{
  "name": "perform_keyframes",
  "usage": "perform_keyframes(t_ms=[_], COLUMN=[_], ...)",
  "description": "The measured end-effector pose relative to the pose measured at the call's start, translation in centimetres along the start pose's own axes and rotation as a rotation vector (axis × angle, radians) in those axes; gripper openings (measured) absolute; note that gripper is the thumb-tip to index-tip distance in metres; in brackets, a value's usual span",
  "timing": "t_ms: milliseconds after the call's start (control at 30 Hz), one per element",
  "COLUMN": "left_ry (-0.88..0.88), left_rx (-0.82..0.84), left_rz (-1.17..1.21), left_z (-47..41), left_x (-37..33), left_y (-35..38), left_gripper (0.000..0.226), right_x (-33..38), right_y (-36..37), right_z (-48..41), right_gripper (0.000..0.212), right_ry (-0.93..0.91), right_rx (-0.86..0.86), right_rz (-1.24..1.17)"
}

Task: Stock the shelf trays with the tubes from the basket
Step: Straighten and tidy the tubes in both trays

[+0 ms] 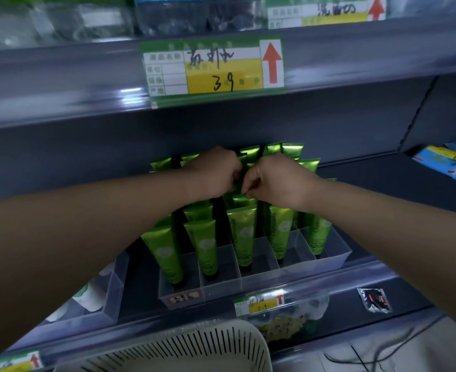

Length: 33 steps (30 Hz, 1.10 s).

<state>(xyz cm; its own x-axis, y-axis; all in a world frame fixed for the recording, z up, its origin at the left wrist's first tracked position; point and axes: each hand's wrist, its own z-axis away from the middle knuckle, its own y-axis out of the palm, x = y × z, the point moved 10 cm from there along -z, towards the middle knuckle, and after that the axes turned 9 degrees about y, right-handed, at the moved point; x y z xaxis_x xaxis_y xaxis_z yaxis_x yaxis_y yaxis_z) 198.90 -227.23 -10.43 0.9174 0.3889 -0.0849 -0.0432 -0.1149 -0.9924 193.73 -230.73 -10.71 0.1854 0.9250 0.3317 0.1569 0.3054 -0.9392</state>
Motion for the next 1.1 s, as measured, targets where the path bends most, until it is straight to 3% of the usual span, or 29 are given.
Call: perform_keyframes(t_ms=[633,833,1100], left_ry=[0.016,0.075,0.004], left_rx=[-0.043,-0.049,-0.025], left_rz=[-0.025,0.068,0.246], left_z=[0.3,0.5,1.4], left_x=[-0.1,0.6,2.5], left_y=[-0.3,-0.3,-1.3], left_gripper=[0.009,0.016,0.026], right_x=[1.0,0.0,-1.7], right_y=[0.5,0.3,-2.5], right_z=[0.0,0.3,-0.7], right_gripper=[0.014,0.016,0.012], right_ry=[-0.02,0.019,0.09], right_rx=[0.016,0.026,-0.064], right_rz=[-0.096,-0.165,-0.254])
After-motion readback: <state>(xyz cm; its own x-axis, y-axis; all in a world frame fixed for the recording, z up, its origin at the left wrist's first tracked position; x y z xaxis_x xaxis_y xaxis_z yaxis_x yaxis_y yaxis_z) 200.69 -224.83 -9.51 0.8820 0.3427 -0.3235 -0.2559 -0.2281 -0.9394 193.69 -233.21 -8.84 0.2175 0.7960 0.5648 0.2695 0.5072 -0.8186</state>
